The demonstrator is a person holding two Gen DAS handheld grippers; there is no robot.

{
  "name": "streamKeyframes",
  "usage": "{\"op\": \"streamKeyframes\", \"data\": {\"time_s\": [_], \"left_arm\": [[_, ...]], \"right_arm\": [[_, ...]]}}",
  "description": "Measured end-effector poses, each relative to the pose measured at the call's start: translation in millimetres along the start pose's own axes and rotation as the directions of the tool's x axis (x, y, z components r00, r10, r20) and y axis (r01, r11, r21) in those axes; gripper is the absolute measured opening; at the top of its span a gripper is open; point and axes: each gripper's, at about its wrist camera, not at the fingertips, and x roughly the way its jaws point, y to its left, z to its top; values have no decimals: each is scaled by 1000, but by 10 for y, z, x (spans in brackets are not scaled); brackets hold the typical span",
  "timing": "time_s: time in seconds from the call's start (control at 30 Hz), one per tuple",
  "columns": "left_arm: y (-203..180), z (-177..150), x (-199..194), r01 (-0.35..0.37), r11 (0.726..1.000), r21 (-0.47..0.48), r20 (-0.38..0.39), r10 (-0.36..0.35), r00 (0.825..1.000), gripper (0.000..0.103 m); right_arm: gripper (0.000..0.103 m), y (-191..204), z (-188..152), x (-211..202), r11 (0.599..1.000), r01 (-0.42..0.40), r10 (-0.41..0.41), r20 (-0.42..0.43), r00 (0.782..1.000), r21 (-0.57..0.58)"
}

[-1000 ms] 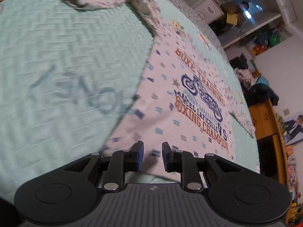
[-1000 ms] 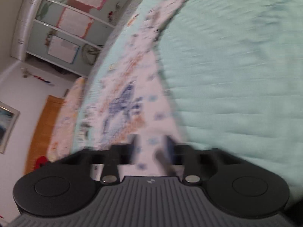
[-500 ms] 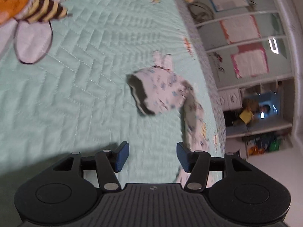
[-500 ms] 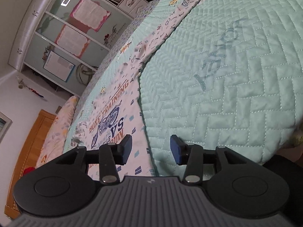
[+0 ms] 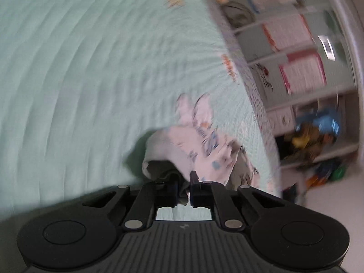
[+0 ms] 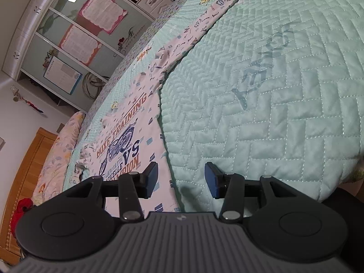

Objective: Fold clothes

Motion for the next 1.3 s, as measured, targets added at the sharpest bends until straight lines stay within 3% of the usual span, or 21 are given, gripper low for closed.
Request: {"op": "streamKeyframes", "data": {"time_s": [0.1, 0.2, 0.27, 0.33, 0.4, 0.47, 0.57, 0.67, 0.83, 1.0, 1.07, 1.17, 1.3], "left_arm": [[-312, 419, -94, -90, 974, 207, 101, 71, 992, 8], [-576, 928, -270, -194, 908, 371, 221, 117, 968, 8], [-579, 1260, -314, -258, 883, 392, 256, 165, 953, 13], [-500, 1500, -243, -392, 841, 373, 285, 298, 911, 11], [-265, 1631, -226, -456, 831, 319, 269, 382, 884, 15], [-16, 1618, -253, -424, 870, 251, 207, 379, 902, 18], [144, 1285, -451, -367, 895, 252, 198, 324, 925, 18], [181, 853, -631, -257, 932, 254, 161, 221, 962, 25], [137, 148, -834, -98, 975, 197, 107, 78, 991, 29], [97, -396, -976, -58, 988, 143, 124, 40, 992, 57], [123, -547, -1050, -64, 993, 101, 125, 52, 991, 76], [139, -750, -1181, -125, 990, 61, 119, 118, 986, 81], [11, -958, -1453, -210, 972, 108, 123, 196, 973, 89]], "right_arm": [[48, 48, -7, 18, 999, 22, -22, 0, 1000, -26], [48, 79, -7, 33, 998, 37, -37, 0, 999, -45], [48, 92, -9, 39, 998, 45, -45, 1, 999, -51], [48, 105, -6, 55, 997, 55, -55, 2, 998, -58], [48, 109, 8, 67, 996, 60, -60, 3, 998, -62], [49, 109, 23, 76, 996, 63, -63, 3, 998, -64], [49, 112, 6, 55, 996, 62, -62, 5, 998, -65], [52, 104, 0, 50, 997, 49, -49, 6, 999, -67], [57, 95, -14, 35, 998, 24, -24, 12, 1000, -56], [59, 80, -11, 23, 999, 1, 0, 12, 1000, -50], [59, 64, -9, 8, 999, -11, 12, 13, 1000, -41], [60, 45, -16, -19, 999, -28, 28, 19, 999, -25], [62, 28, -27, -57, 999, -52, 52, 30, 998, -8]]}}
